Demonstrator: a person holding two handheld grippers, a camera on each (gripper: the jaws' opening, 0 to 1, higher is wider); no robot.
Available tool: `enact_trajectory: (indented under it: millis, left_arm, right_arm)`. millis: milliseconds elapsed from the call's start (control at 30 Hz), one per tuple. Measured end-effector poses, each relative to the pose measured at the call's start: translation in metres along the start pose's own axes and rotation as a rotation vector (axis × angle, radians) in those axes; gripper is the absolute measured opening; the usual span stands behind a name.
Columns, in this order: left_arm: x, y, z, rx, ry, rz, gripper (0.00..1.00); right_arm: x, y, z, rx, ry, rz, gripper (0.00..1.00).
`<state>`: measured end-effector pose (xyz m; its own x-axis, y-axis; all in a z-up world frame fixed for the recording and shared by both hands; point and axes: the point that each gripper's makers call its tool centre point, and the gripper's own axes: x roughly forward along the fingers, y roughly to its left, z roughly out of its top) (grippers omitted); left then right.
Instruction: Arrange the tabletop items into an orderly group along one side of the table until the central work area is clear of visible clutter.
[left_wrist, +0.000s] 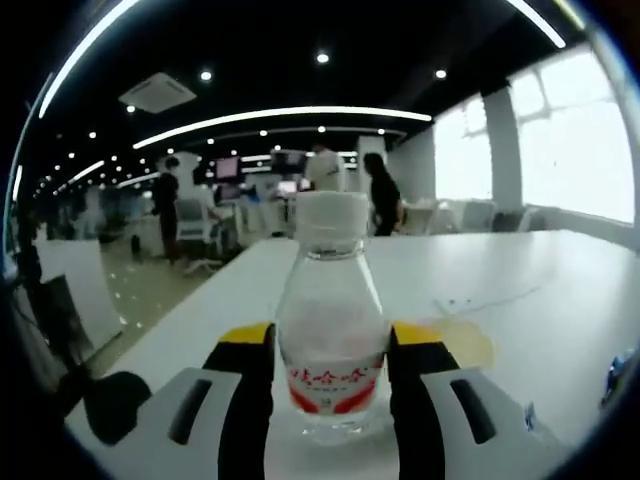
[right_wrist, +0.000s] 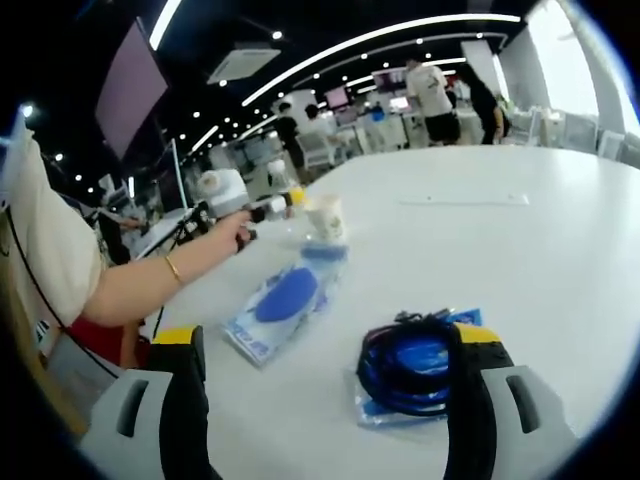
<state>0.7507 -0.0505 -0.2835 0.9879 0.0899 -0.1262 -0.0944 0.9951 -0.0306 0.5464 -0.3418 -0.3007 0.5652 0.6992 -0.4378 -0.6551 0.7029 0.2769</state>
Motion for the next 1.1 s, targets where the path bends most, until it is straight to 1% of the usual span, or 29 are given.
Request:
enact_trajectory:
  millis: [67, 133, 267, 300, 333, 367, 433, 500, 633, 667, 733, 833, 867, 933, 1000, 1033, 1100]
  left_arm:
    - [-0.002, 0.000, 0.009, 0.028, -0.005, 0.003, 0.49]
    - [-0.002, 0.000, 0.018, 0.023, -0.015, -0.009, 0.52]
    - [-0.010, -0.002, 0.034, 0.021, -0.034, -0.019, 0.60]
    - [-0.011, -0.002, 0.036, 0.025, -0.032, -0.019, 0.62]
    - [-0.011, -0.002, 0.037, 0.038, -0.021, -0.019, 0.65]
    - [-0.013, -0.001, 0.039, 0.038, -0.017, -0.022, 0.66]
    - [-0.016, -0.001, 0.042, 0.036, -0.015, -0.026, 0.66]
    - [-0.020, 0.000, 0.046, 0.031, -0.015, -0.028, 0.70]
    - [-0.033, -0.004, 0.046, 0.013, 0.007, -0.043, 0.76]
    - [-0.037, -0.006, 0.046, 0.002, 0.017, -0.054, 0.77]
    - [-0.040, -0.007, 0.047, 0.007, 0.023, -0.060, 0.81]
    - [-0.048, -0.013, 0.048, 0.014, 0.034, -0.089, 0.87]
    - [-0.050, -0.015, 0.050, 0.016, 0.032, -0.103, 0.88]
    - [-0.055, -0.016, 0.054, 0.016, 0.035, -0.103, 0.89]
    - [-0.060, -0.018, 0.062, 0.002, 0.024, -0.115, 0.92]
    - [-0.063, -0.019, 0.066, 0.009, 0.017, -0.121, 0.94]
    - [-0.067, -0.021, 0.069, 0.029, 0.016, -0.127, 0.97]
  right_arm:
    - [0.000, 0.000, 0.001, -0.009, -0.003, -0.006, 0.99]
    - [-0.001, -0.001, 0.003, -0.011, -0.009, -0.007, 0.99]
    - [-0.002, 0.000, 0.005, -0.014, -0.017, -0.002, 0.99]
    - [-0.001, 0.000, 0.004, -0.019, -0.015, -0.001, 0.99]
    - [-0.002, 0.000, 0.003, -0.024, -0.011, -0.003, 0.99]
    - [-0.002, -0.001, 0.001, -0.034, -0.001, -0.004, 0.99]
    - [-0.002, 0.001, -0.001, -0.036, 0.008, 0.003, 0.99]
    - [-0.002, 0.002, -0.001, -0.032, 0.011, 0.011, 0.99]
    - [-0.001, 0.005, 0.003, -0.014, 0.002, 0.034, 0.99]
    - [-0.001, 0.008, 0.005, -0.002, 0.002, 0.055, 0.99]
    - [-0.001, 0.010, 0.007, 0.010, -0.002, 0.069, 0.99]
    - [-0.002, 0.012, 0.012, 0.005, -0.009, 0.079, 0.99]
    - [-0.003, 0.013, 0.014, 0.003, -0.013, 0.082, 0.99]
    - [-0.003, 0.015, 0.016, 0.006, -0.018, 0.088, 0.99]
    - [-0.003, 0.018, 0.018, 0.006, -0.021, 0.103, 0.99]
    - [-0.003, 0.020, 0.019, 0.004, -0.021, 0.110, 0.99]
    - [-0.004, 0.023, 0.023, -0.007, -0.028, 0.124, 0.99]
